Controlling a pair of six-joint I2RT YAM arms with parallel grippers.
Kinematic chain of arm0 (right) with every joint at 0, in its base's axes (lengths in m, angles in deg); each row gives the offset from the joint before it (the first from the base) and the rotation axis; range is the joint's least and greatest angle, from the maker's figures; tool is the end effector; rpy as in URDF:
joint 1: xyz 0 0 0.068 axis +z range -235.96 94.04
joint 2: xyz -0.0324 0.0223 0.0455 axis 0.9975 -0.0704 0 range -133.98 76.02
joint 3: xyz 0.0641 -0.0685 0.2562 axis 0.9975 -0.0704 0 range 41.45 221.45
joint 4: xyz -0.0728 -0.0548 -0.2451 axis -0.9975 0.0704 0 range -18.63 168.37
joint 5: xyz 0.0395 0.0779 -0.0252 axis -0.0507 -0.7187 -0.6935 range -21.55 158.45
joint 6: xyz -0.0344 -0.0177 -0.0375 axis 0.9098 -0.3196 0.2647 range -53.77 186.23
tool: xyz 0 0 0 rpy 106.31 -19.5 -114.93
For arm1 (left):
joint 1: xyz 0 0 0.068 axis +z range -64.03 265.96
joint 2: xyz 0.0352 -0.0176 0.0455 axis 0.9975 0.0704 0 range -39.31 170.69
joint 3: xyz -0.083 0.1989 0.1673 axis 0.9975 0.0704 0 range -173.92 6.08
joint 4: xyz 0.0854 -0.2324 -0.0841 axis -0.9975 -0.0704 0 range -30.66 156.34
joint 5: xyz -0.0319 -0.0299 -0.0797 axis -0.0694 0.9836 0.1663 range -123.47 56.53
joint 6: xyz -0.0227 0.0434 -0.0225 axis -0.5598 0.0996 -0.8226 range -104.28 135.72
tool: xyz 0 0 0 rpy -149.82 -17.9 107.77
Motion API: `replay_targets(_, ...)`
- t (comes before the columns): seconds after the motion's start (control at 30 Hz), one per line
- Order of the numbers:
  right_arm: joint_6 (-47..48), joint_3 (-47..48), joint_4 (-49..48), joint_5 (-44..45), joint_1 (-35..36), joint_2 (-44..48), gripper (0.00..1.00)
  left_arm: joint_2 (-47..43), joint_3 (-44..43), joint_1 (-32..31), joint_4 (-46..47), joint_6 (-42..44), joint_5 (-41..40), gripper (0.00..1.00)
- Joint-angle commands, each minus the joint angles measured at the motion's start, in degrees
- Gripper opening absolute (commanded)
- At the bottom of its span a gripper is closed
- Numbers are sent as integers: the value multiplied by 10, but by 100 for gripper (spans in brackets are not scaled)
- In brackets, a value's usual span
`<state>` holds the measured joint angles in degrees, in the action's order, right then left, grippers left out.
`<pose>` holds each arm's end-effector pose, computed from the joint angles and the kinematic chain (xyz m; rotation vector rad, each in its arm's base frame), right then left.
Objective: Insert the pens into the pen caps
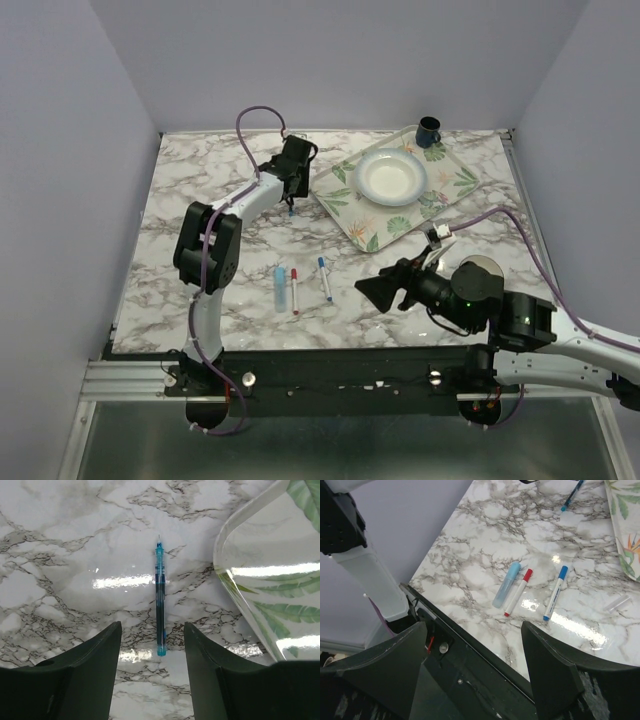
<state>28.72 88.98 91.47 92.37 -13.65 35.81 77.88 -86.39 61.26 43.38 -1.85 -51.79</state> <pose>0.0617 0.1457 0.3512 -0.2562 1.8712 0.9901 0.4234 -0.1825 0.2206 -0.0001 2.3491 0.0256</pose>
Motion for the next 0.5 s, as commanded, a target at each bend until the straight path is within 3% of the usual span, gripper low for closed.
replay_targets(0.0,2,8,9,4,2,14,83,60,-35,14,-19,0,36,57)
replay_targets(0.23,11,22,20,11,2,14,83,84,-32,23,-2,-2,95,50)
replay_targets(0.47,10,34,27,3,2,5,83,112,-43,23,-24,-3,108,35)
